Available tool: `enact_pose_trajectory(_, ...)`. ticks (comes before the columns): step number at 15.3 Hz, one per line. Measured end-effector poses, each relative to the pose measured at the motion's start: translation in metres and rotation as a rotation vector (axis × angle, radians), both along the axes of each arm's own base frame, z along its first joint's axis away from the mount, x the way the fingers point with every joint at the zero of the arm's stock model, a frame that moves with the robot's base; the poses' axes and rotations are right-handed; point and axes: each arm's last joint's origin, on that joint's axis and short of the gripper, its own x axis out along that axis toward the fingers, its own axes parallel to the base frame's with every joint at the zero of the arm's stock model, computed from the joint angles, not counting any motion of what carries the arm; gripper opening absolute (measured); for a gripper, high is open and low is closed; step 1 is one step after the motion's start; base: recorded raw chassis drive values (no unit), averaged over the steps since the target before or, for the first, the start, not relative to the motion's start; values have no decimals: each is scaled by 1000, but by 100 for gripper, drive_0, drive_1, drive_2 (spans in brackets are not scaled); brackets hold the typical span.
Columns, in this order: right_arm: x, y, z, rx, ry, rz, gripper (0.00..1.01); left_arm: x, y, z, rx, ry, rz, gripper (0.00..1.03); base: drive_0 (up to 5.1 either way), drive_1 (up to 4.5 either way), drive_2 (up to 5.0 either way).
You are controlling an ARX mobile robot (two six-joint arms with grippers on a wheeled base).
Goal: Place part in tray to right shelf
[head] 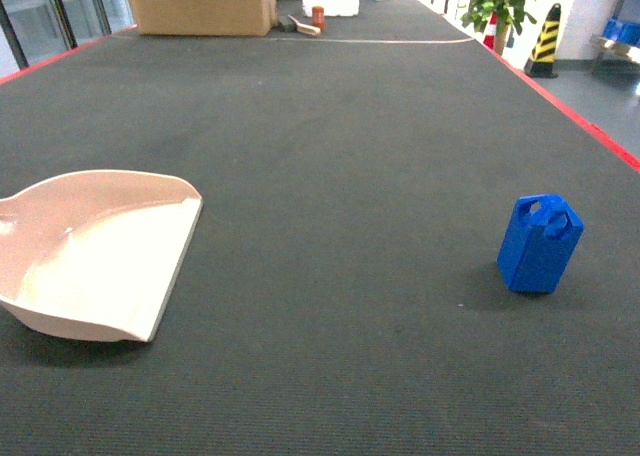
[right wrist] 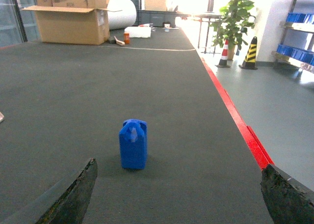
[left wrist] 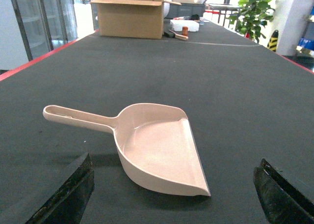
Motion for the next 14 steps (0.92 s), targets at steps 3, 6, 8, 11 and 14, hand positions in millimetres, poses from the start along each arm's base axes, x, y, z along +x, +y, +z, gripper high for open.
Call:
enact_pose_trajectory(3,0,0,0,0,0,0,98,0,0,0,0,0,0,98,0,0,0)
enact_pose_trajectory(6,0,0,0,0,0,0,98,0,0,0,0,0,0,98,0,0,0)
enact_pose_trajectory(8,0,0,0,0,0,0,98,0,0,0,0,0,0,98,0,0,0)
enact_pose_trajectory(11,0,0,0,0,0,0,98,0,0,0,0,0,0,98,0,0,0)
enact_pose_trajectory(14,0,0,0,0,0,0,98,0,0,0,0,0,0,98,0,0,0)
